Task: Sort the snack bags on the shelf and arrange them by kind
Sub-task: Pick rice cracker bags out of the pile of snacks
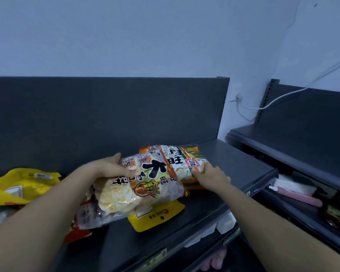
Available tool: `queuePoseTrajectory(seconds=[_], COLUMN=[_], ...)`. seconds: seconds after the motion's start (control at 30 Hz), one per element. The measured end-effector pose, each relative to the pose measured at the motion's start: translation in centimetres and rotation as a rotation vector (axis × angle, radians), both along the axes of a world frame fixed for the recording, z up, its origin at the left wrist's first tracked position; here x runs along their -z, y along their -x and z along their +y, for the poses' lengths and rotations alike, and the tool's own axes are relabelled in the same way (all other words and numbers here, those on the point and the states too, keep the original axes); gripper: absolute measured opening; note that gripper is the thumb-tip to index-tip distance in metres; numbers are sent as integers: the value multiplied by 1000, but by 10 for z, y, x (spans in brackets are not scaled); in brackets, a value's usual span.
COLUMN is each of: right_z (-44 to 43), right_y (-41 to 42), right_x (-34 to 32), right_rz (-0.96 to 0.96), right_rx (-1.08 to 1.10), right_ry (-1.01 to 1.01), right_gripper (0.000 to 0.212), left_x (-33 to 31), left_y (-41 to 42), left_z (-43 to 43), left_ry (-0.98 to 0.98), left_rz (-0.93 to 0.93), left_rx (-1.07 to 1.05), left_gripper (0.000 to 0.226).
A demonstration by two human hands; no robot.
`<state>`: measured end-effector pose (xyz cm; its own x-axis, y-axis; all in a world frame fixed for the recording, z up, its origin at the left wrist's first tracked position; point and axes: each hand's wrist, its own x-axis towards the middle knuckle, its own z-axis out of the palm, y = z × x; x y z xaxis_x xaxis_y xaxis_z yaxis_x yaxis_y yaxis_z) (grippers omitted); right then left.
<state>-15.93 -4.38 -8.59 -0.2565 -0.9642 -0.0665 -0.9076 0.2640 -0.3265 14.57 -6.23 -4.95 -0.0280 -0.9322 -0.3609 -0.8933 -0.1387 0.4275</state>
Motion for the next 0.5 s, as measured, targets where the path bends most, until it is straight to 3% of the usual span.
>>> queuePoseTrajectory(seconds=[0.07, 0.13, 0.2, 0.27, 0.37, 0.5], right_z=[-10, -22, -31, -36, -37, -40], right_y=[6, 12, 20, 26, 29, 17], right_x=[-1, -3, -4, -1, 5, -3], right_rz=[9, -33, -231, -529, -783, -991], right_rx=[30, 76, 97, 107, 136, 143], right_ry=[-37, -69, -107, -126, -133, -46], right_gripper=[78, 85, 85, 69, 61, 56], left_x=[-1, -2, -1, -1, -9, -25], left_y=[6, 13, 16, 14, 17, 25], left_z=[1, 2, 1, 4, 18, 30], left_ry=[13, 43, 57, 64, 143, 307], left_rz=[-147, -291, -194, -84, 7, 281], left_rx=[-27, -55, -102, -140, -192, -315], left_gripper=[158, 138, 137, 141, 101, 76])
